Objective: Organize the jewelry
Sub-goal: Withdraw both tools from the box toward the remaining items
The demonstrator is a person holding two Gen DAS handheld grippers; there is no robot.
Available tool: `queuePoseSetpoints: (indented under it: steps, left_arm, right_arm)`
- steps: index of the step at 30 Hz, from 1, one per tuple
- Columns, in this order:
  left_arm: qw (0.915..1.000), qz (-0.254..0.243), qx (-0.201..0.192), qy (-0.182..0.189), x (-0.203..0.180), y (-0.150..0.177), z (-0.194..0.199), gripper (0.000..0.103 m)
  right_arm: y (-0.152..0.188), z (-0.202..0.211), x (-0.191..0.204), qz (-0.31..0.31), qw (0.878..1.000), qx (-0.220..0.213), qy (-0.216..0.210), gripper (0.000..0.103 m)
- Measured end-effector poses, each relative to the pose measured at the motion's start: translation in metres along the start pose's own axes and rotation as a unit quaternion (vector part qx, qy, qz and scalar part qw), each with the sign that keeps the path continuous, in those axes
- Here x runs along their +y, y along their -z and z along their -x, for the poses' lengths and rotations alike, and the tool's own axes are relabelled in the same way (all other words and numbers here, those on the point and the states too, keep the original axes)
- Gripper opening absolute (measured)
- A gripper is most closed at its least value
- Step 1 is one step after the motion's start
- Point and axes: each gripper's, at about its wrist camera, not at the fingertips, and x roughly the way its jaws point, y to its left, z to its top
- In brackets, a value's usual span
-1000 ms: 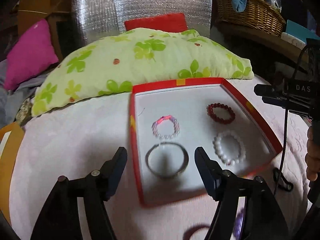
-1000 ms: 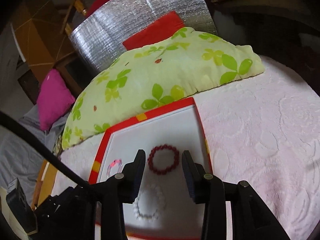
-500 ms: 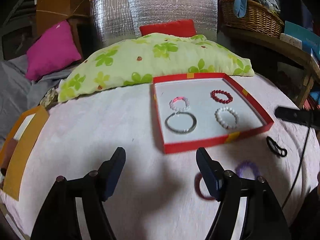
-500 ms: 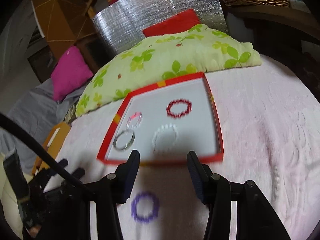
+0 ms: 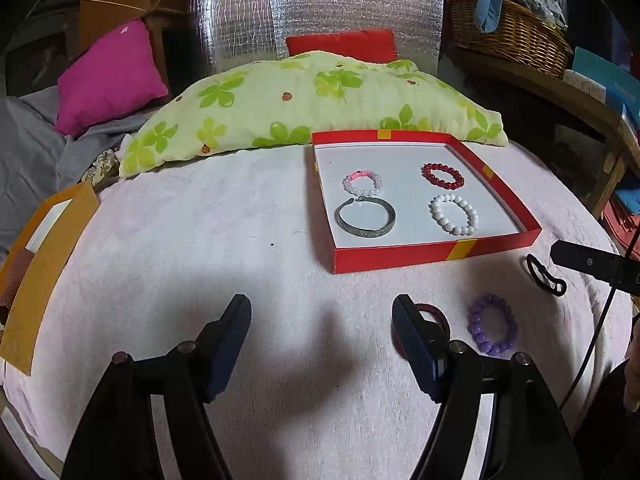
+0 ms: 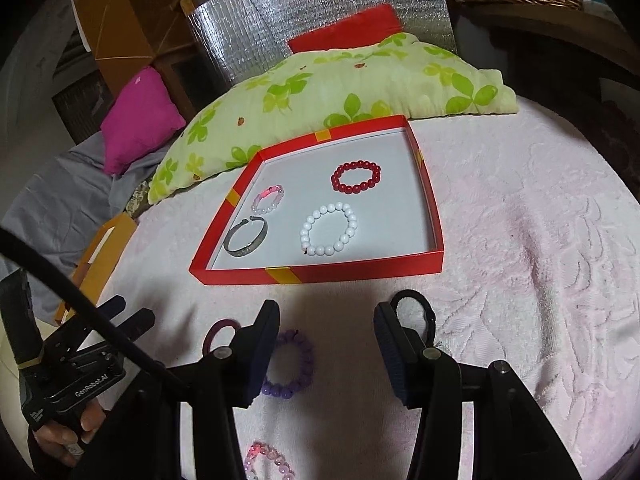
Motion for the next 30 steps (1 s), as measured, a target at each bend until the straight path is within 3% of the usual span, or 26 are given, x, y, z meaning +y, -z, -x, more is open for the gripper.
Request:
queuePoseSetpoints:
  steps: [22,30]
  left_arm:
    - [0.9981,-0.033,-0.006,-0.052,-0.005,0.001,-0.003,0.074]
    - [0.9993,-0.028,0.020,-0.011,-0.006,0.003,-0.014,0.074]
  right_arm:
    - [-0.004,0.000,-0.029,-0.037,0.999,0.004,0.008,0.053]
    - [-0.007,0.006,-0.061,-0.084,0.996,0.000,0.019,0.053]
